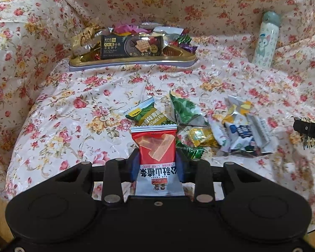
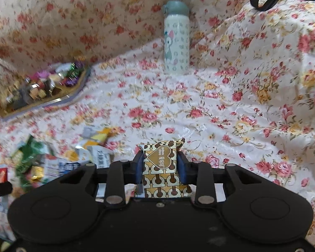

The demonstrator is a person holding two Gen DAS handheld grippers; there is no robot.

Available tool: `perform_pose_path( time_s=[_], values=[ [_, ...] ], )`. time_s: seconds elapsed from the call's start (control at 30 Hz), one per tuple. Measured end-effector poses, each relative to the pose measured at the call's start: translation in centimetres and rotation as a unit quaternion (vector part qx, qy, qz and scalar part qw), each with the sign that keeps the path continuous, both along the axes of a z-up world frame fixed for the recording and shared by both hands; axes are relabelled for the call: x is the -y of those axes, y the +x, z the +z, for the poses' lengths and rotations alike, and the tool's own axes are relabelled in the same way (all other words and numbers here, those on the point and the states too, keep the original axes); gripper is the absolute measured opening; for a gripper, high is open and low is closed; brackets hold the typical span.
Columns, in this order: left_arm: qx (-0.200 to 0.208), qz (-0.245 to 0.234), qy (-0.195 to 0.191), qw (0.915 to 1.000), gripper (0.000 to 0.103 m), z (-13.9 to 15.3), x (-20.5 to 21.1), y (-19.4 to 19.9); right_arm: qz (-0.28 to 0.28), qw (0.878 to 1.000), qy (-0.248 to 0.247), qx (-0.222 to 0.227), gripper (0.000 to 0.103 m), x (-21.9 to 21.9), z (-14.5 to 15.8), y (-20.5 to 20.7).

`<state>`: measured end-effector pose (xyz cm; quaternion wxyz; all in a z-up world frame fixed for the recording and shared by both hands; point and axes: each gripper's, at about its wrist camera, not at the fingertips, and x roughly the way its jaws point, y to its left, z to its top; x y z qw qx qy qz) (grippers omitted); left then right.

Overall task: Organize snacks
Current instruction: 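Carry both held packets over the empty gold tray and lower them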

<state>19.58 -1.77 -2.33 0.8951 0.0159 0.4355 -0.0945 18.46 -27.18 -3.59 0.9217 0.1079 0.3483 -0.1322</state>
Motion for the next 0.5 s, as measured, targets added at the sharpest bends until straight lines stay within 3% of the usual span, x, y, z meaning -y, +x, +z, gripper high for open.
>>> perform_pose_path(
  time_s=[0.2,0.5],
  values=[
    [0.001,-0.004,-0.008,1.0000,0.043,1.9,-0.4,-3.1,0.019,0.999,0.028,0.026,0.034,-0.9,2.3,-3.8],
    [-0.010,-0.014,-0.002,0.9999,0.043,2.4,-1.0,-9.2,0.068,0.996,0.044,0.042,0.034,-3.1,3.9,-10.7]
  ],
)
